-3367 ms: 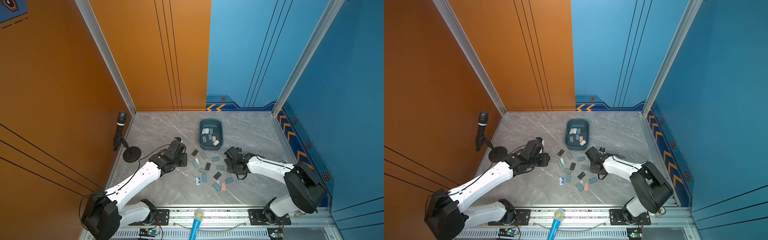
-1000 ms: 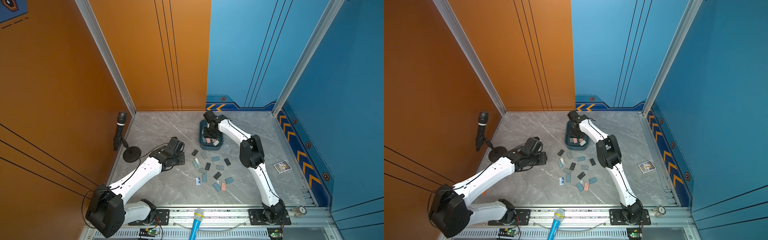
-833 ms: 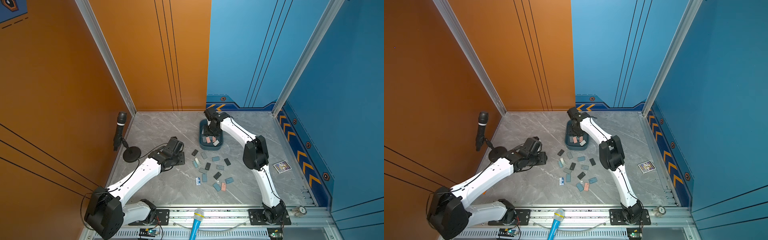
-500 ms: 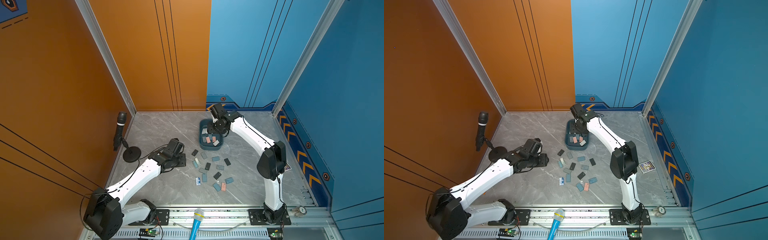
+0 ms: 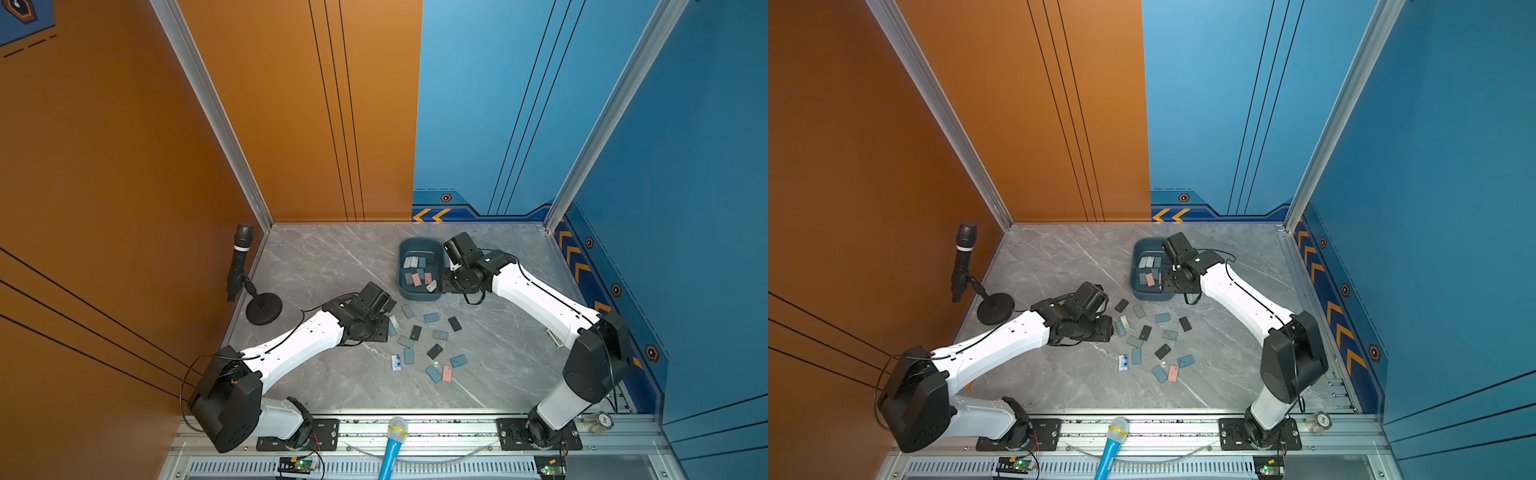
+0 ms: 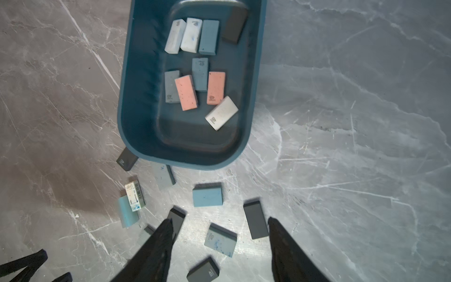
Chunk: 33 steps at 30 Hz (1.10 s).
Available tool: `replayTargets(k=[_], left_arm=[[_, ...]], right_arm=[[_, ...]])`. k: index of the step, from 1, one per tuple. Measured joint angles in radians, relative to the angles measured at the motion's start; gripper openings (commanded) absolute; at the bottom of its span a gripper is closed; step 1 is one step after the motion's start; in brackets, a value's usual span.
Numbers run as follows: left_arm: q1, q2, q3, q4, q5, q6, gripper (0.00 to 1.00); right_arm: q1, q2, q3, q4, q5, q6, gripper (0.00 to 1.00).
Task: Put the eraser in the storage box
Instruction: Pick up the eraser from the center of the board.
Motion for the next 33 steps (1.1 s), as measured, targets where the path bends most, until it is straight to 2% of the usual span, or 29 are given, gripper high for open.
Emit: replayTargets(k=[10,24,33], left_arm=[[-0.063,0.120,0.061,-0.026,-0.049,-0.052,0.59],[-0.086,0.314,0.213,-0.043,-0.116,-0.115,0.65],[-0.086,0.395,0.238,-0.043,-0.168,-0.156,0.65]], right_arm=[[-0.050,-0.163,-0.198,0.061,0.007,0.040,0.65],[-0.128,-0.272,-0.349,0.107,0.005,0.056,0.66],[-0.176,-0.294,-0.394,0.123,-0.015,0.058,0.65]])
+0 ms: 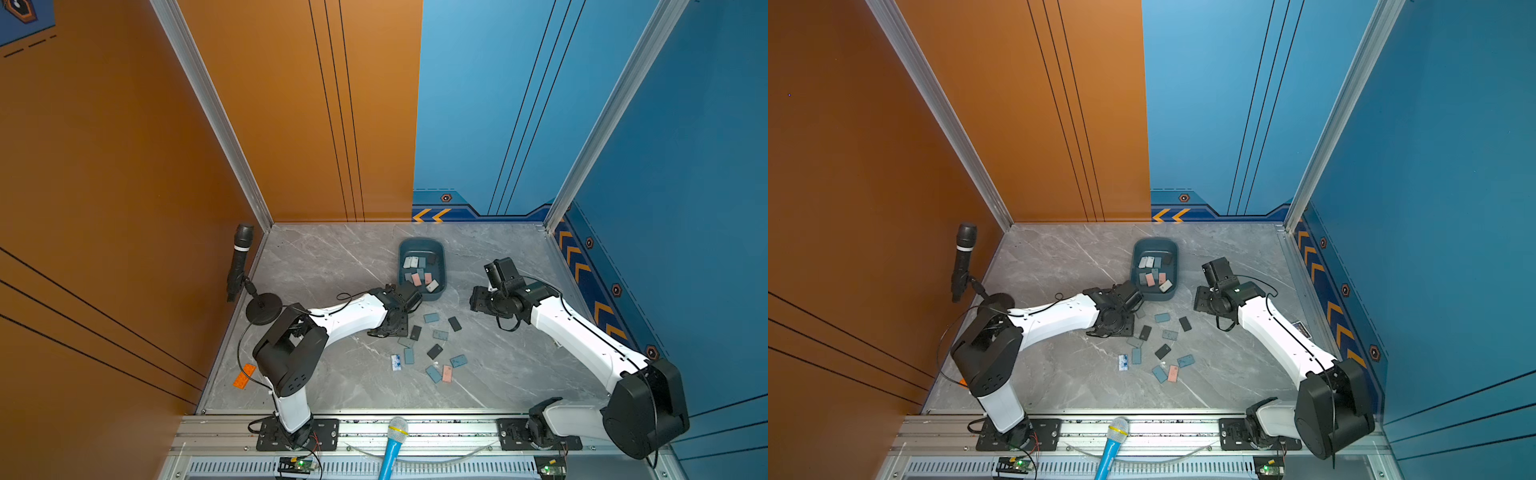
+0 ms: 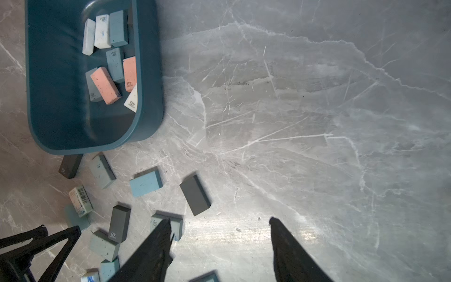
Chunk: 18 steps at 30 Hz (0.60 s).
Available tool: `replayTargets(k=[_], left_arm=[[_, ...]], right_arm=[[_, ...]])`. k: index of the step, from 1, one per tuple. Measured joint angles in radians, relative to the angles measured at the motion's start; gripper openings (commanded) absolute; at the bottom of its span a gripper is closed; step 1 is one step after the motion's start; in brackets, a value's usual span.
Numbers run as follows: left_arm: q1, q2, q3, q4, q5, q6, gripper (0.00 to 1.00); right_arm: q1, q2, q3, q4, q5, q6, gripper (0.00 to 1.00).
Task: Put the eraser in the storage box
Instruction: Pick up the eraser from the center of the board.
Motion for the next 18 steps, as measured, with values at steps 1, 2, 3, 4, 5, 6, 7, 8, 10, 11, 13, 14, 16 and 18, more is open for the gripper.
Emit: replayTargets(k=[1,2,3,4,5,6,7,8,10,11,13,14,16,18], left_arm=[[0.000,0.008,0.003,0.000,-0.005,-0.003,0.65],[0.000,0.016,0.008,0.000,-0.010,-0.005,0.65],[0.000,0.025,0.012,0.001,-0.014,-0.007,0.64],[0.000,0.034,0.016,0.001,-0.018,-0.008,0.64],[0.001,0.042,0.017,0.002,-0.023,-0.011,0.64],[0.001,0.048,0.017,0.001,-0.026,-0.011,0.64],[0.004,0.052,0.017,0.000,-0.028,-0.011,0.63],[0.007,0.053,0.015,0.001,-0.031,-0.012,0.63],[0.014,0.053,0.012,0.001,-0.034,-0.014,0.61],[0.016,0.053,0.008,0.003,-0.036,-0.014,0.60],[0.024,0.053,-0.005,0.006,-0.038,-0.016,0.58],[0.029,0.053,-0.014,0.008,-0.037,-0.019,0.56],[0.036,0.045,-0.024,0.019,-0.038,-0.019,0.53],[0.042,0.036,-0.038,0.027,-0.039,-0.019,0.50]], right_arm=[[-0.003,-0.001,-0.002,0.002,-0.002,0.000,0.66],[-0.006,-0.002,-0.005,0.005,-0.002,0.000,0.66],[-0.008,-0.004,-0.007,0.007,-0.002,0.000,0.66],[-0.011,-0.005,-0.009,0.009,-0.002,0.000,0.66],[-0.013,-0.007,-0.011,0.009,-0.003,0.000,0.65],[-0.015,-0.010,-0.013,0.010,-0.003,0.000,0.66],[-0.016,-0.014,-0.017,0.013,-0.005,0.001,0.66],[-0.016,-0.019,-0.022,0.016,-0.006,0.003,0.66],[-0.016,-0.024,-0.027,0.016,-0.006,0.003,0.66],[-0.016,-0.025,-0.028,0.016,-0.006,0.004,0.66],[-0.016,-0.026,-0.028,0.016,-0.006,0.004,0.66],[-0.016,-0.027,-0.028,0.016,-0.006,0.004,0.65],[-0.016,-0.029,-0.028,0.016,-0.006,0.004,0.65],[-0.017,-0.031,-0.028,0.016,-0.006,0.007,0.65]])
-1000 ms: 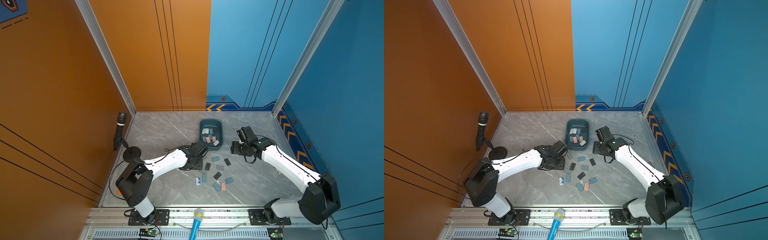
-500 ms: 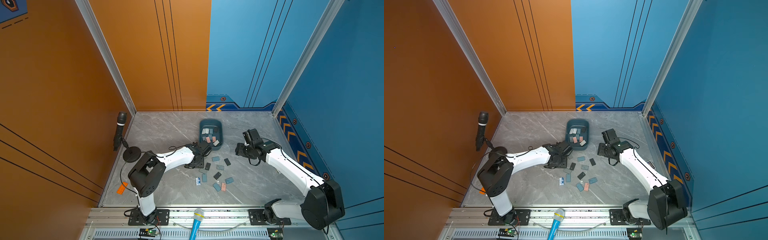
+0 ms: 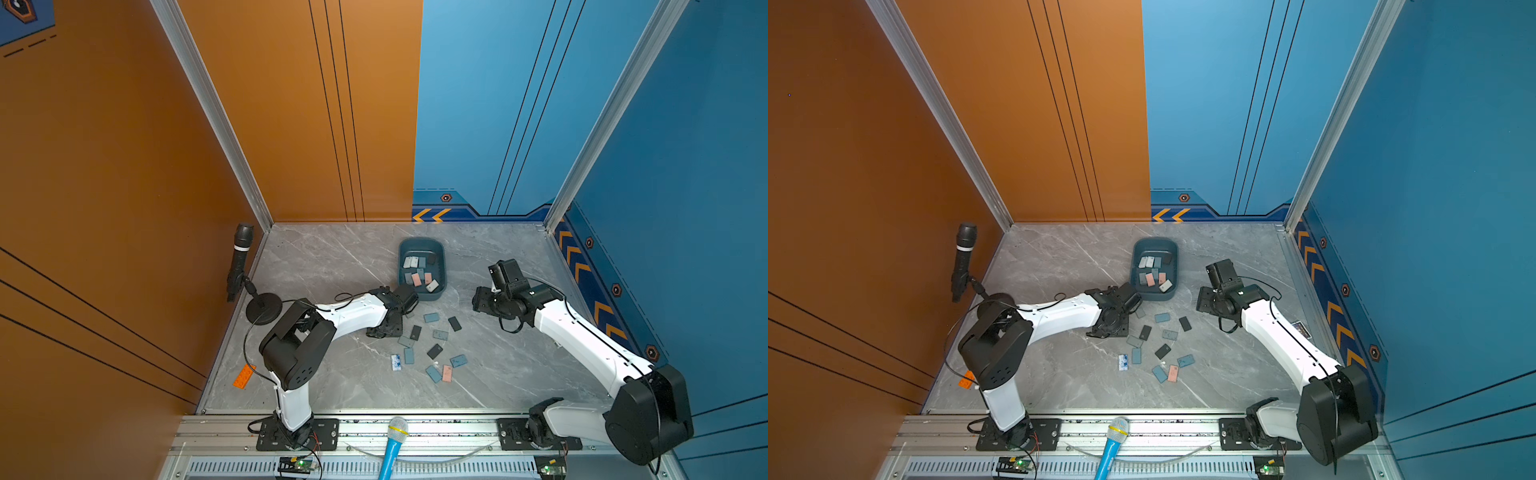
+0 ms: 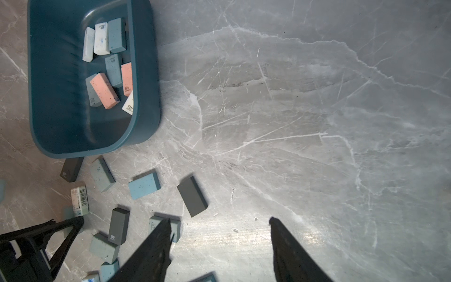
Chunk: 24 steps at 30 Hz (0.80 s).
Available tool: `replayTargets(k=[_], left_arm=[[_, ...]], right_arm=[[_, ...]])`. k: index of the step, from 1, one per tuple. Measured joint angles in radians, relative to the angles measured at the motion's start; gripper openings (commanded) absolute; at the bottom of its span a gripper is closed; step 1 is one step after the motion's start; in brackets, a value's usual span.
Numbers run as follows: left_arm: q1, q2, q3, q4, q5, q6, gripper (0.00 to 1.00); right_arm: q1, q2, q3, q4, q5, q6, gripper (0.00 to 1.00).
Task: Put the eraser in the storage box
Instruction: Pick up the eraser from the center of the board.
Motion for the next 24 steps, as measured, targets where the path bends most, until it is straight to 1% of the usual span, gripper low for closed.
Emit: replayTargets(k=[15,24], left_arm=[[0.005,-0.011,-0.017,0.028,0.018,0.029,0.20],[0.006,-0.082,-0.024,0.017,0.032,0.048,0.15]], right_arm=[[0.000,-0.001,-0.001,0.001,-0.001,0.019,0.64],[0.000,-0.001,-0.001,0.001,-0.004,0.023,0.64]])
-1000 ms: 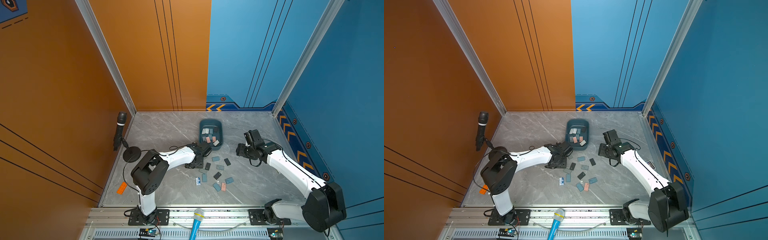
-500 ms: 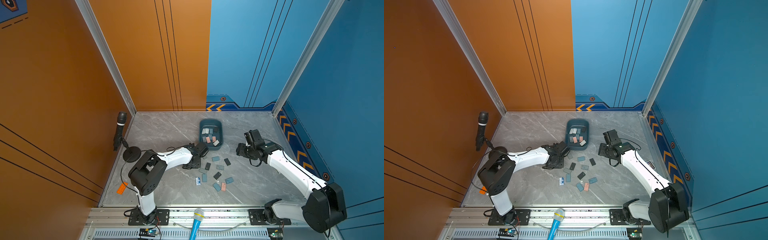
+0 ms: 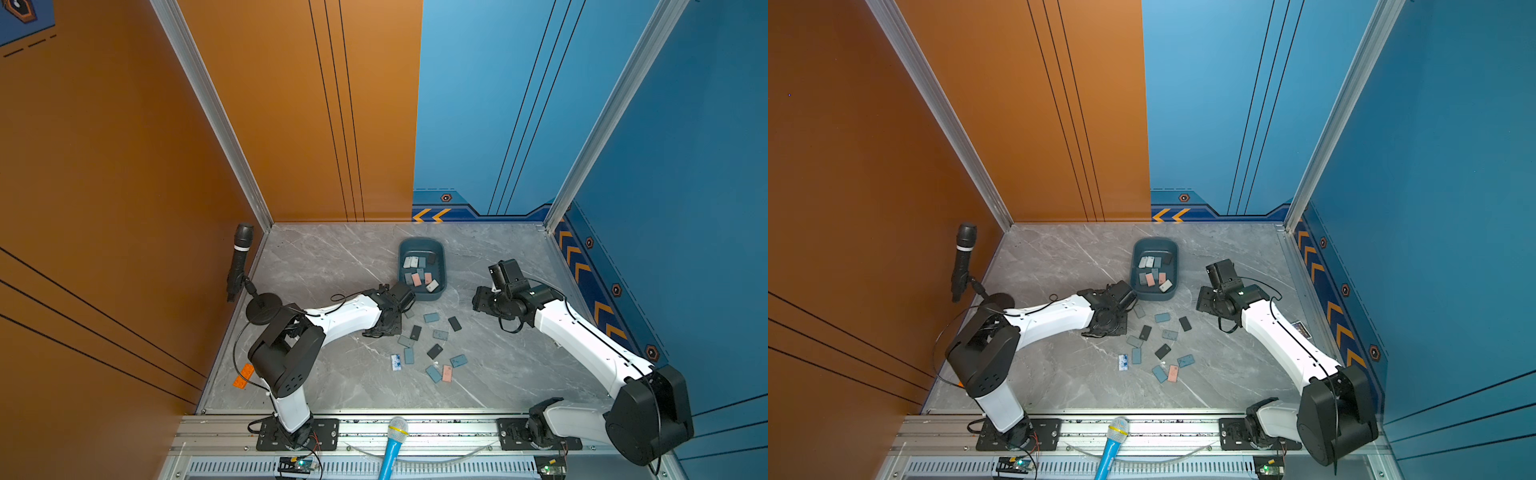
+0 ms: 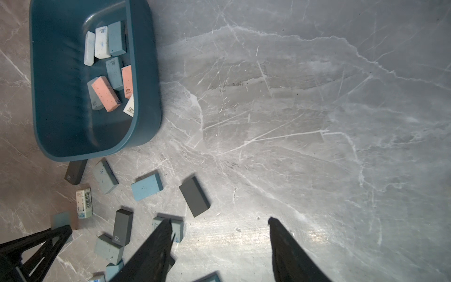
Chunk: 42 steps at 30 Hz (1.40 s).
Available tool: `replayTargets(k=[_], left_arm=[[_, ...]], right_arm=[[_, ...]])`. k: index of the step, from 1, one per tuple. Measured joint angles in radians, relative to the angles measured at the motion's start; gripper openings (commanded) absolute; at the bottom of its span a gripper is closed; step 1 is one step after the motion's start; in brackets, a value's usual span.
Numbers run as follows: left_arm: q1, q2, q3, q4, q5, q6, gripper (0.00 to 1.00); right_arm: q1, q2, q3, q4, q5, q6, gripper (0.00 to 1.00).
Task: Put the eraser in the storage box
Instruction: Pick up the eraser from the center of the board, then place the eraser in the storage box.
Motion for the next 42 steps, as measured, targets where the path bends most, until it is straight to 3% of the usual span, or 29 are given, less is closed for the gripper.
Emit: replayTargets(k=[6,12,20,29,35,42], left_arm=[[0.016,-0.043,0.059,-0.045,0.000,0.047,0.15],[0.042,-0.013,0.262,-0.071,0.020,0.136,0.15],[0.079,0.247,0.635,-0.070,0.125,0.238,0.15],[0.103,0.586,0.986,-0.076,0.273,0.262,0.15],[0.109,0.726,1.119,-0.077,0.331,0.234,0.16],[0.118,0.803,1.191,-0.081,0.354,0.193,0.29]], right_arm=[[0.000,0.000,0.000,0.003,0.000,0.000,0.64],[0.000,0.000,0.000,0.010,-0.009,0.000,0.64],[-0.007,0.000,-0.010,0.017,-0.024,0.000,0.64],[-0.025,0.000,-0.014,0.018,-0.030,0.008,0.63],[-0.040,0.002,-0.014,0.017,-0.042,0.008,0.64],[-0.050,0.027,-0.023,0.018,-0.050,0.008,0.63]])
